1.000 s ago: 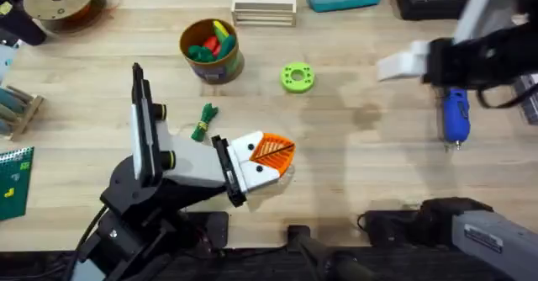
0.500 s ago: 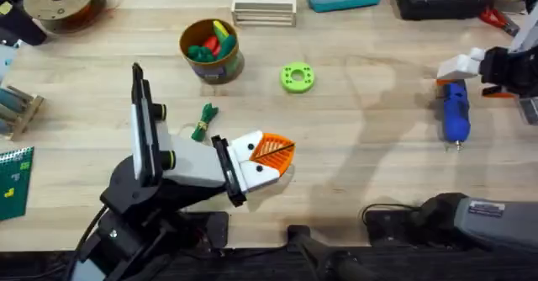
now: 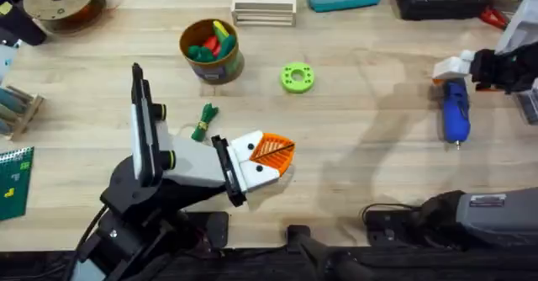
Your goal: Pick up the gripper from the table and insert it into the empty holder that is missing its gripper. Then pick up a screw, insert it into the mounting hole, and use the screwdriver to tighten it. Finally, clean up the table by picking up the vegetable and placing it into the bucket.
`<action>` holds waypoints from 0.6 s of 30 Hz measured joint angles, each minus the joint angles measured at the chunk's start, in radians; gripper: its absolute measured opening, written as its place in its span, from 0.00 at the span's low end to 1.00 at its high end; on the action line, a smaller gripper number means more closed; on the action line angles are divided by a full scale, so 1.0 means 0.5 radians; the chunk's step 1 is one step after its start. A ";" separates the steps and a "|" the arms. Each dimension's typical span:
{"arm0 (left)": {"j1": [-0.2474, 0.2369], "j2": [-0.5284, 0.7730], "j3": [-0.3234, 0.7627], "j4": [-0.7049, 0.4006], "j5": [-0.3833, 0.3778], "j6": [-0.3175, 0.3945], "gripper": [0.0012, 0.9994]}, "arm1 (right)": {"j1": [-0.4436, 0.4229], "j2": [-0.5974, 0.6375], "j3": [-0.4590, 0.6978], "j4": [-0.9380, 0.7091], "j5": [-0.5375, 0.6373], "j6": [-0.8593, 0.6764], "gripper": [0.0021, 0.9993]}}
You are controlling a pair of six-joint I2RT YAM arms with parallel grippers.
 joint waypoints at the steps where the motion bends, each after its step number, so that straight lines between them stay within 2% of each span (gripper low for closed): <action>1: 0.000 0.000 0.000 0.000 0.000 0.000 0.00 | -0.010 0.023 0.000 0.001 0.000 0.000 0.99; 9: 0.000 0.000 0.000 0.000 0.000 0.000 0.00 | -0.076 0.224 0.000 0.020 0.005 -0.037 0.96; 15: 0.000 0.000 0.000 0.000 0.000 0.000 0.00 | -0.076 0.237 0.001 0.063 0.017 -0.049 0.96; 17: 0.000 0.000 0.000 0.000 0.000 0.000 0.00 | -0.076 0.237 0.001 0.071 0.021 -0.050 0.91; 18: 0.000 0.000 0.000 0.000 0.000 0.000 0.00 | -0.076 0.239 0.000 0.094 0.027 -0.055 0.83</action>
